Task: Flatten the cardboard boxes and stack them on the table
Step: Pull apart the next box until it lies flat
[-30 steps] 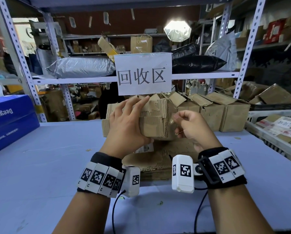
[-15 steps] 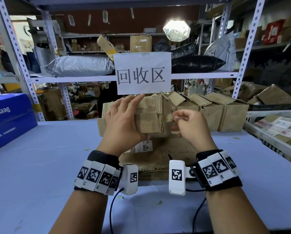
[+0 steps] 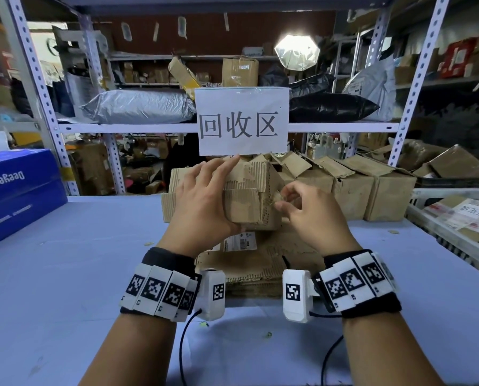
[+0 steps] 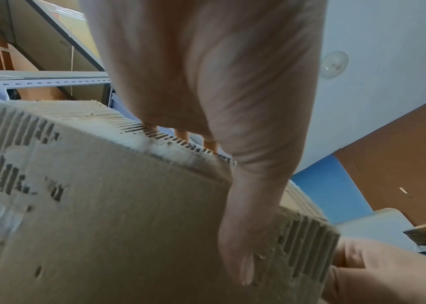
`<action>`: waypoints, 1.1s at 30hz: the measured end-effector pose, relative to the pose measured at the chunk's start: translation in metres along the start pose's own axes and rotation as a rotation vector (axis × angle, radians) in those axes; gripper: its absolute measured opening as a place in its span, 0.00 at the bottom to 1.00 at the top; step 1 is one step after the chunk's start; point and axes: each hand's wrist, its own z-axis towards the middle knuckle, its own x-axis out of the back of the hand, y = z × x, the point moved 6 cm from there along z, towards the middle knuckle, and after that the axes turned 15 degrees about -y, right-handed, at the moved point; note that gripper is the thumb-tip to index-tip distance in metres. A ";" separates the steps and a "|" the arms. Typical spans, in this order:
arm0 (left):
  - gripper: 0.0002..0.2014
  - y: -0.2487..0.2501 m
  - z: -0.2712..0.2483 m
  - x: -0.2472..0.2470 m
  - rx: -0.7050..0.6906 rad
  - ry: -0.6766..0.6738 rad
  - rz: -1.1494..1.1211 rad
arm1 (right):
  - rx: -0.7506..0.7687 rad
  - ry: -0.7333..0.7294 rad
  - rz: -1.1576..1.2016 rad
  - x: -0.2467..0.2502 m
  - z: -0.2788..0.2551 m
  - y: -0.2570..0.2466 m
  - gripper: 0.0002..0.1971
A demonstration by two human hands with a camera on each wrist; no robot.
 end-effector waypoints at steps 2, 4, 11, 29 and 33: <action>0.61 0.000 0.001 -0.001 -0.002 0.002 0.008 | 0.000 -0.024 0.034 -0.005 0.003 0.002 0.03; 0.62 0.000 0.001 -0.001 -0.004 0.007 0.003 | -0.001 -0.062 0.138 -0.009 0.005 0.005 0.02; 0.62 0.001 0.001 0.001 -0.021 0.032 -0.014 | -0.051 -0.134 0.433 -0.017 0.009 0.016 0.14; 0.61 0.020 0.014 -0.006 -0.037 0.018 0.008 | -0.098 -0.153 0.648 -0.006 0.004 0.028 0.20; 0.62 0.021 0.018 -0.008 -0.047 0.005 0.005 | -0.139 -0.014 0.836 -0.001 0.003 0.041 0.13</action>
